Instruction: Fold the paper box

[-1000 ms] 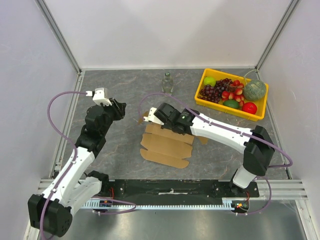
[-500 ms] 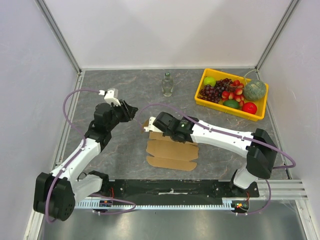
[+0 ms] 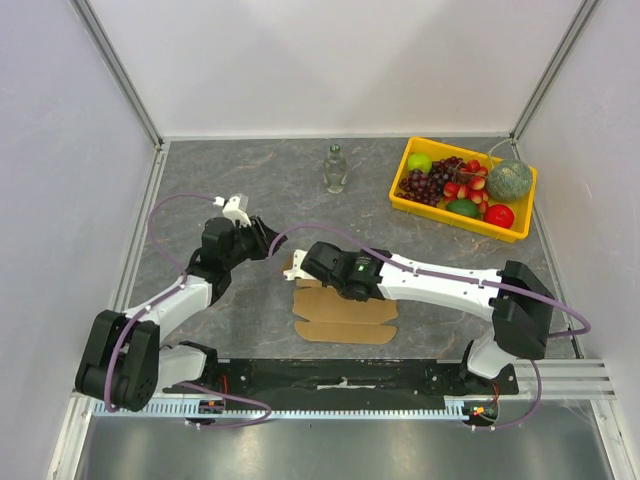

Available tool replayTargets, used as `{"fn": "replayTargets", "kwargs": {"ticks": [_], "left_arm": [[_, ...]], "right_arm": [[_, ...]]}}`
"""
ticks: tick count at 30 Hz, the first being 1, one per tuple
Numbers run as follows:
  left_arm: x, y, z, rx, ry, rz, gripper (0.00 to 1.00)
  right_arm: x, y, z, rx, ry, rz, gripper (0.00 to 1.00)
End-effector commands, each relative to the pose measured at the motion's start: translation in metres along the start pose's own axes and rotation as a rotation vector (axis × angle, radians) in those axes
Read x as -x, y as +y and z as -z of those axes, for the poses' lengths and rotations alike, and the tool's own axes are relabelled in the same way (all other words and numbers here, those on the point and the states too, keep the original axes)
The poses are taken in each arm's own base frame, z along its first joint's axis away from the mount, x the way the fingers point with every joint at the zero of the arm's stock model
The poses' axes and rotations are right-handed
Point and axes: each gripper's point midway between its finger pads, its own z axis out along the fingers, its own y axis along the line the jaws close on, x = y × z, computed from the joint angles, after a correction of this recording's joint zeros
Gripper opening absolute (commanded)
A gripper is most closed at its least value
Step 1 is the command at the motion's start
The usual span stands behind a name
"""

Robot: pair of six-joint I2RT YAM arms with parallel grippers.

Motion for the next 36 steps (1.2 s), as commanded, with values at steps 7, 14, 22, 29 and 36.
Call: {"fn": "replayTargets", "kwargs": {"ticks": [7, 14, 22, 29, 36], "left_arm": [[-0.006, -0.024, -0.006, -0.136, 0.000, 0.021, 0.41], [-0.016, -0.023, -0.007, -0.141, 0.018, 0.013, 0.41], [-0.026, -0.022, -0.007, -0.160, 0.039, -0.002, 0.41], [-0.030, -0.025, -0.005, -0.184, 0.051, -0.013, 0.41], [-0.041, -0.029, 0.004, -0.226, 0.063, -0.006, 0.41]], "right_arm": [[0.005, 0.005, -0.003, -0.082, 0.001, -0.058, 0.01], [0.003, 0.020, -0.011, -0.108, 0.031, -0.084, 0.09], [0.011, 0.039, -0.014, -0.077, 0.006, -0.102, 0.25], [0.019, 0.049, -0.013, -0.064, -0.022, -0.139, 0.19], [0.013, 0.043, -0.009, -0.101, -0.011, -0.192, 0.11]]}}
